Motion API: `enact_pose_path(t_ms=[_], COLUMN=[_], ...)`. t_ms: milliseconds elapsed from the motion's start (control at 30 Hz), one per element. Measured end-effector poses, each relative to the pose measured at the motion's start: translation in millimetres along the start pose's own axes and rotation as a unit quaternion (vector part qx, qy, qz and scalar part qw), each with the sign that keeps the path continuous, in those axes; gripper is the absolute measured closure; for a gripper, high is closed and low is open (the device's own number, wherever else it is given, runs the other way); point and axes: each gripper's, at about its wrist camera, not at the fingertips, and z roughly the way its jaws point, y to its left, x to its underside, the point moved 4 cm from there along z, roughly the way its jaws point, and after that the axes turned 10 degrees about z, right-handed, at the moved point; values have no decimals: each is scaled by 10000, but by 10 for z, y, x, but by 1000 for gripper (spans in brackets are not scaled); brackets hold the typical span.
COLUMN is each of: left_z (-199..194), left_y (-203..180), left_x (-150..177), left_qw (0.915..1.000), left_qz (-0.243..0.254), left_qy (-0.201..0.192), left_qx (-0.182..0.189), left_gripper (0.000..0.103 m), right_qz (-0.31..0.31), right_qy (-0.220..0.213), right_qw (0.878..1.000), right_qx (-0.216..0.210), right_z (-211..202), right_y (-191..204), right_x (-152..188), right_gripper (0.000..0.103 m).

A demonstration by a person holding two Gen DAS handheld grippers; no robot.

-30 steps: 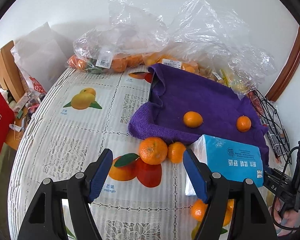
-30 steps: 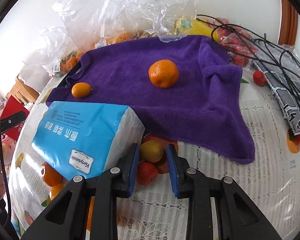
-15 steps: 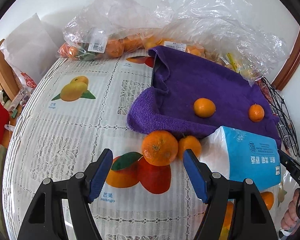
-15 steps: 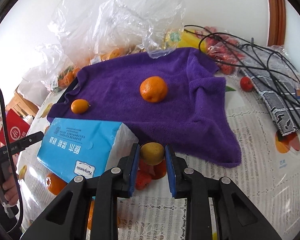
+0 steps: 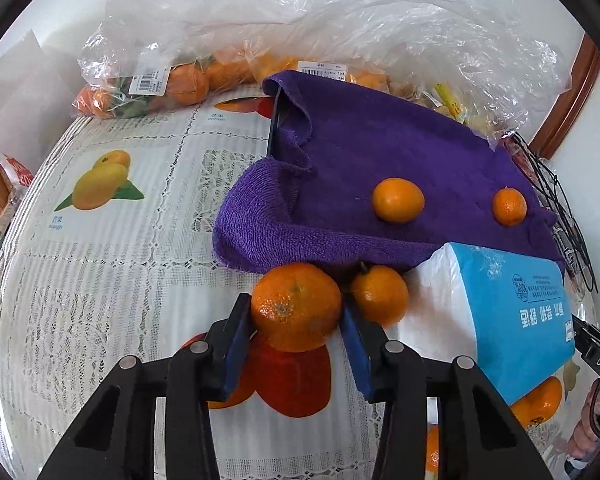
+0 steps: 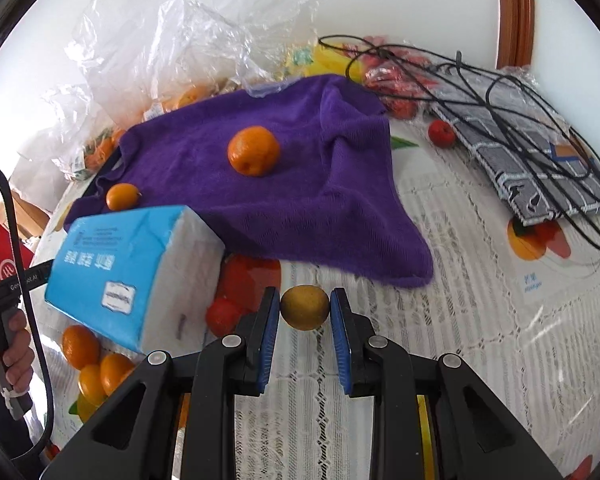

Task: Organize fruits
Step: 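Grasp an orange with the left gripper while the right gripper grasps a small yellow fruit, then carry both fruits over the purple towel with both grippers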

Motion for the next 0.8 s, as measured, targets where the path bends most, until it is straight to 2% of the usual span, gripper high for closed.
enact_pose_path(t_ms=[300, 500, 633, 800], left_z=[-23, -148, -277, -425], left_y=[24, 31, 21, -27], left_x=[0, 130, 244, 360], left_qw=[10000, 9999, 9998, 9998], left_qz=[-86, -127, -161, -164], left_qy=[8, 13, -8, -87], left_qx=[33, 37, 70, 106], left_gripper=[62, 62, 62, 62], right_qz=[-140, -270, -378, -273], right_qy=[62, 32, -150, -104], right_qw=[9999, 9996, 9989, 9995], right_qx=[18, 108, 251, 71], right_z=[80, 24, -31, -155], right_y=[47, 60, 73, 88], right_x=[-2, 121, 222, 297], right_gripper=[77, 77, 77, 78])
